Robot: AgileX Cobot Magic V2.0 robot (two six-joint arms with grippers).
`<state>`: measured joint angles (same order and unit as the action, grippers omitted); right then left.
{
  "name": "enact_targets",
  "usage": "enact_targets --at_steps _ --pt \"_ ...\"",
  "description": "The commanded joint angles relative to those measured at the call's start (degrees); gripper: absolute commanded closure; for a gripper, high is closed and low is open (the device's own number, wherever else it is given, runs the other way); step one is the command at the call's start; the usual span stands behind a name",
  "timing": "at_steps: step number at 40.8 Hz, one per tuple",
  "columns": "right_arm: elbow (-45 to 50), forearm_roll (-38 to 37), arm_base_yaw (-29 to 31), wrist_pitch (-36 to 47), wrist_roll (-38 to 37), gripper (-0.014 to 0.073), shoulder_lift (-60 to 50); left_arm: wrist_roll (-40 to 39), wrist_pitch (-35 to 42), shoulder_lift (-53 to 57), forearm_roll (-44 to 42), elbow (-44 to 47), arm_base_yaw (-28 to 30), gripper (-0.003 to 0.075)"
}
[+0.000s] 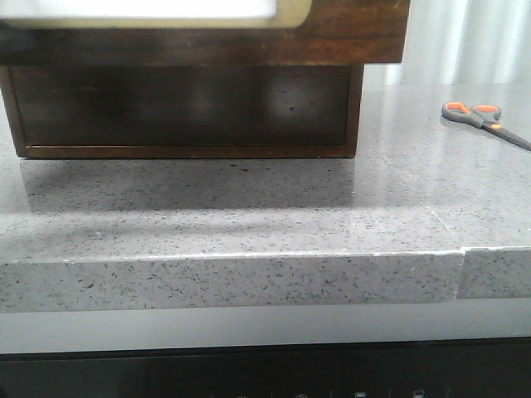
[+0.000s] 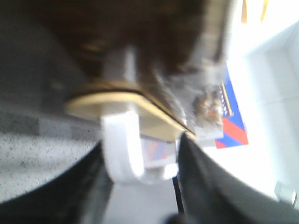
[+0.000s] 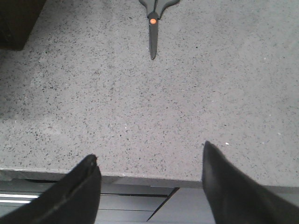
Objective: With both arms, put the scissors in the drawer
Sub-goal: 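Pull the drawer open toward the robot with the left gripper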
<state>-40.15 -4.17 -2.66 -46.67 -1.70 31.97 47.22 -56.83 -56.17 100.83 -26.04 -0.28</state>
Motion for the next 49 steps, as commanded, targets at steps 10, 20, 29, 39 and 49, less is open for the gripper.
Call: enact_targets --at_steps 10,20,29,39,49 --pt "-1.61 -0.84 0.07 3.49 0.55 0.0102 0.56 0.60 -1.98 1.53 -0.46 -1.94 -0.26 0.0164" --pt "-1.61 -0.84 0.07 3.49 0.55 0.0102 0.56 -1.85 0.50 8.32 -5.40 -2.08 -0.26 0.0165" --pt "-1.61 -0.84 0.07 3.49 0.55 0.0102 0.56 -12.95 6.50 16.79 -23.56 -7.79 -0.26 0.0167" --pt "-1.61 -0.84 0.07 3.49 0.55 0.0102 0.56 -32.79 7.37 22.00 -65.49 -22.17 -0.26 0.0177" --pt "-1.61 -0.84 0.07 3.49 0.55 0.0102 0.56 -35.95 6.54 21.98 -83.63 -31.09 -5.10 0.0177"
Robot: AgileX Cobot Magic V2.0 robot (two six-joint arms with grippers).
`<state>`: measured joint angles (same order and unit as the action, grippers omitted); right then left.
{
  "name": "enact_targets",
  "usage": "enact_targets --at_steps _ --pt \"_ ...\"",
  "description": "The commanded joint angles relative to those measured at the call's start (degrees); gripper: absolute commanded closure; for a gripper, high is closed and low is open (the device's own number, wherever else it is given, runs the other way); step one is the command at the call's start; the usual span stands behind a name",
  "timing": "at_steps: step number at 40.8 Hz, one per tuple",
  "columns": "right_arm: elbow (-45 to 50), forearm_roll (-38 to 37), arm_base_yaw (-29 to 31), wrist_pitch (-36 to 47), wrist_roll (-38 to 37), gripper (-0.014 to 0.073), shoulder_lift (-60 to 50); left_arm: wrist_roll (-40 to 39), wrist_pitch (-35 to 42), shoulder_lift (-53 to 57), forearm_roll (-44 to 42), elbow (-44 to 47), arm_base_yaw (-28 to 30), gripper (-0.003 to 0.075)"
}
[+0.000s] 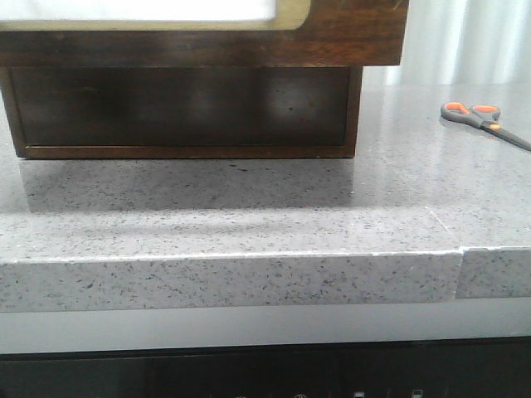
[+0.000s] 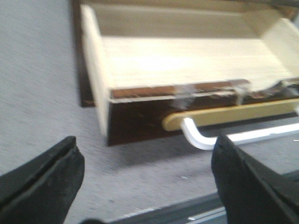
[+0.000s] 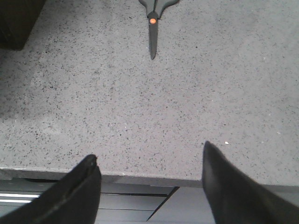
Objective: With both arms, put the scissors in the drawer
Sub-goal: 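Pull the drawer open toward the robot with the left gripper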
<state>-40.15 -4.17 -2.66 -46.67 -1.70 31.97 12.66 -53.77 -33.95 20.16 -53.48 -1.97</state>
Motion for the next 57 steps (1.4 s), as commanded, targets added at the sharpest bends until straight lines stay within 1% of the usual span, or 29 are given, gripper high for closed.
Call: enact_targets --at_steps 1,5,10,13,18,22,31,53,57 --pt "-1.61 -0.84 0.07 3.49 0.55 0.0102 0.56 -1.39 3.77 -0.23 -3.79 -3.81 -4.87 0.0177" --pt "-1.61 -0.84 0.07 3.49 0.55 0.0102 0.56 -1.39 4.85 -0.34 -7.45 -4.23 -12.40 0.0177" --pt "-1.61 -0.84 0.07 3.49 0.55 0.0102 0.56 -1.39 5.41 -0.34 -12.15 -4.23 -20.22 0.0177" --pt "-1.61 -0.84 0.07 3.49 0.55 0.0102 0.56 -2.15 5.93 -0.34 -12.98 -4.23 -24.07 0.0177" --pt "-1.61 -0.84 0.07 3.49 0.55 0.0102 0.56 -4.07 7.47 -0.34 -13.46 -4.23 -28.67 0.0177" --pt "-1.61 -0.84 0.07 3.49 0.55 0.0102 0.56 -7.70 9.01 -0.34 -14.74 -4.23 -29.20 0.0177" --pt "-1.61 -0.84 0.07 3.49 0.55 0.0102 0.56 -8.44 11.82 -0.34 -14.88 -4.23 -29.20 0.0177" --pt "-1.61 -0.84 0.07 3.65 0.50 0.0102 0.56 -8.44 11.62 -0.34 -14.87 -4.23 -29.20 0.0176" --pt "-1.61 -0.84 0.07 4.78 0.50 0.0102 0.61 -8.44 11.62 -0.34 -14.87 -4.23 -29.20 0.0177"
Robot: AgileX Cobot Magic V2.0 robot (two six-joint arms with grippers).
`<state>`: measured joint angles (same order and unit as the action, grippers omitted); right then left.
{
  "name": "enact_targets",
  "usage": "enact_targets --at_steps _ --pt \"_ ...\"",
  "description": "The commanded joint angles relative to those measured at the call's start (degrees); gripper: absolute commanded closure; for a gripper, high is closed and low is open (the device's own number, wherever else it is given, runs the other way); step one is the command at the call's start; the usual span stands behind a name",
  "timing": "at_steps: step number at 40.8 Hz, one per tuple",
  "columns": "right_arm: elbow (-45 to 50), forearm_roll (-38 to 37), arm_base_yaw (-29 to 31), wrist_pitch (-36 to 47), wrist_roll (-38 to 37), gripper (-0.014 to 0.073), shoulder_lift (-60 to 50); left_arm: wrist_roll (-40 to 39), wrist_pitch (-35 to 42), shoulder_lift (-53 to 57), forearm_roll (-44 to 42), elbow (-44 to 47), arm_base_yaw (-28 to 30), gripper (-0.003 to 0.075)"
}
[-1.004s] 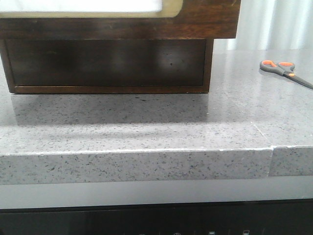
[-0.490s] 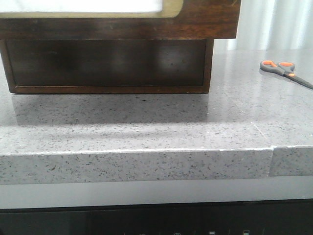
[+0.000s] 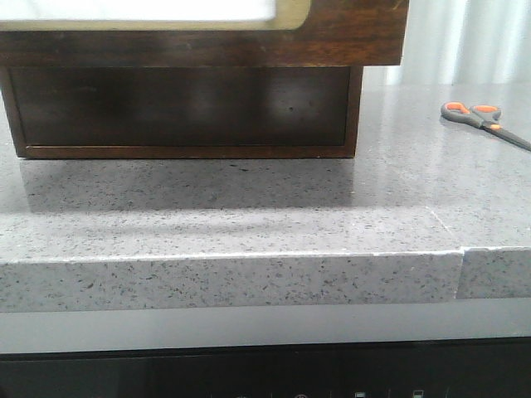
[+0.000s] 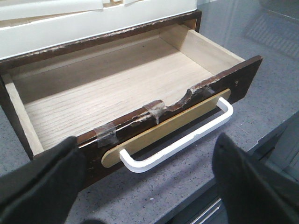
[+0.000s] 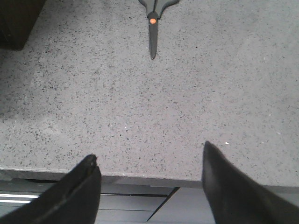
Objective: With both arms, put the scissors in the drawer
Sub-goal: 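Lower the right gripper onto the grey-orange scissors and grasp them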
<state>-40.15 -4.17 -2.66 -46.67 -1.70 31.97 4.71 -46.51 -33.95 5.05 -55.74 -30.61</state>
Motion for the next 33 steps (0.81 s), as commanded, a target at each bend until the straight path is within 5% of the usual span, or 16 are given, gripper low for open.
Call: enact_targets --at_steps 1,16,33 --pt "-1.61 -0.84 0.07 5.19 0.50 0.0102 0.76 -0.49 4.37 -0.34 0.24 -1.97 -0.56 0.0177" --pt "-8.65 -0.36 0.07 9.01 0.39 0.0102 16.21 -0.49 4.37 -0.34 0.24 -1.97 -0.56 0.0177" --pt "-30.91 4.17 4.17 -2.88 1.70 0.0102 43.19 -0.49 4.37 -0.34 0.24 -1.97 -0.56 0.0177"
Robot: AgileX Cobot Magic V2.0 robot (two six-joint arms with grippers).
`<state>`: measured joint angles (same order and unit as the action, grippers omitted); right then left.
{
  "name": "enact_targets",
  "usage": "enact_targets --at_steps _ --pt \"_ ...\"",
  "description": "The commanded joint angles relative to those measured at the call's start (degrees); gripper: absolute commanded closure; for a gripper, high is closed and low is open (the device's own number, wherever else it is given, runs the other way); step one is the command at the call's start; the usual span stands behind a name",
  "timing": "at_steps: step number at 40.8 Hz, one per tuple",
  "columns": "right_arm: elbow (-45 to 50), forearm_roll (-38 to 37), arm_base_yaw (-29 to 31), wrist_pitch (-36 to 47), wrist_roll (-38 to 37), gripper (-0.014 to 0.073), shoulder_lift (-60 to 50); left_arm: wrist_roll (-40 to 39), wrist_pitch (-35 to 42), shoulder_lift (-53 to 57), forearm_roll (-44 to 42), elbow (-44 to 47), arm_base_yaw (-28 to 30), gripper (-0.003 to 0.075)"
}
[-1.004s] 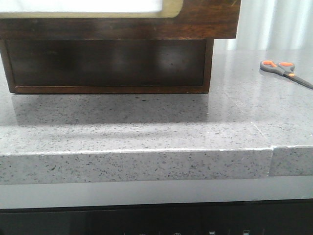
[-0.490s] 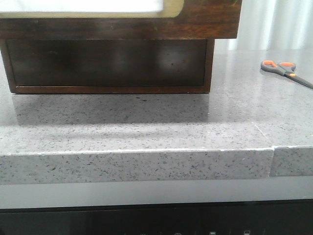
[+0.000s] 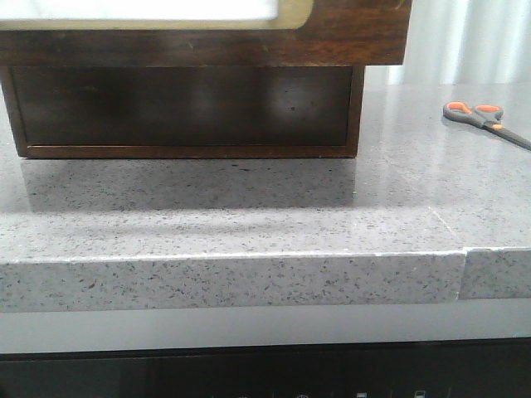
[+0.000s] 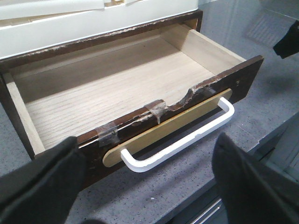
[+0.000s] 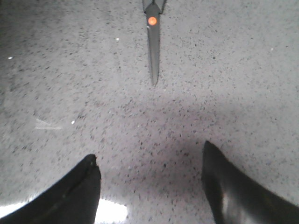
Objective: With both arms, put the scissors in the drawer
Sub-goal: 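Lower the right gripper onto the grey-orange scissors and grasp them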
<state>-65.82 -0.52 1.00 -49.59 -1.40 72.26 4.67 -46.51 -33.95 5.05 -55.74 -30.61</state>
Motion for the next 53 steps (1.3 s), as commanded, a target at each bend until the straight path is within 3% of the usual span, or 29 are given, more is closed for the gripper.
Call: enact_targets --at_steps 1,26,46,49,53 --pt "-6.35 0.52 0.51 -0.86 2.29 0.0102 4.64 -0.45 4.37 -0.34 0.24 -1.97 -0.56 0.0177" --pt "-34.47 2.73 1.28 -12.52 5.35 0.0102 35.15 -0.45 4.37 -0.34 0.24 -1.97 -0.56 0.0177" --pt "-48.39 3.82 1.28 -15.70 5.35 0.0108 47.06 -0.45 4.37 -0.34 0.24 -1.97 -0.56 0.0177" --pt "-49.13 3.83 1.28 -16.37 5.35 0.0168 47.71 -0.45 4.37 -0.34 0.24 -1.97 -0.56 0.0177" --pt "-49.13 3.83 1.28 -16.36 5.35 0.0316 47.77 -0.45 4.37 -0.34 0.24 -1.97 -0.56 0.0177"
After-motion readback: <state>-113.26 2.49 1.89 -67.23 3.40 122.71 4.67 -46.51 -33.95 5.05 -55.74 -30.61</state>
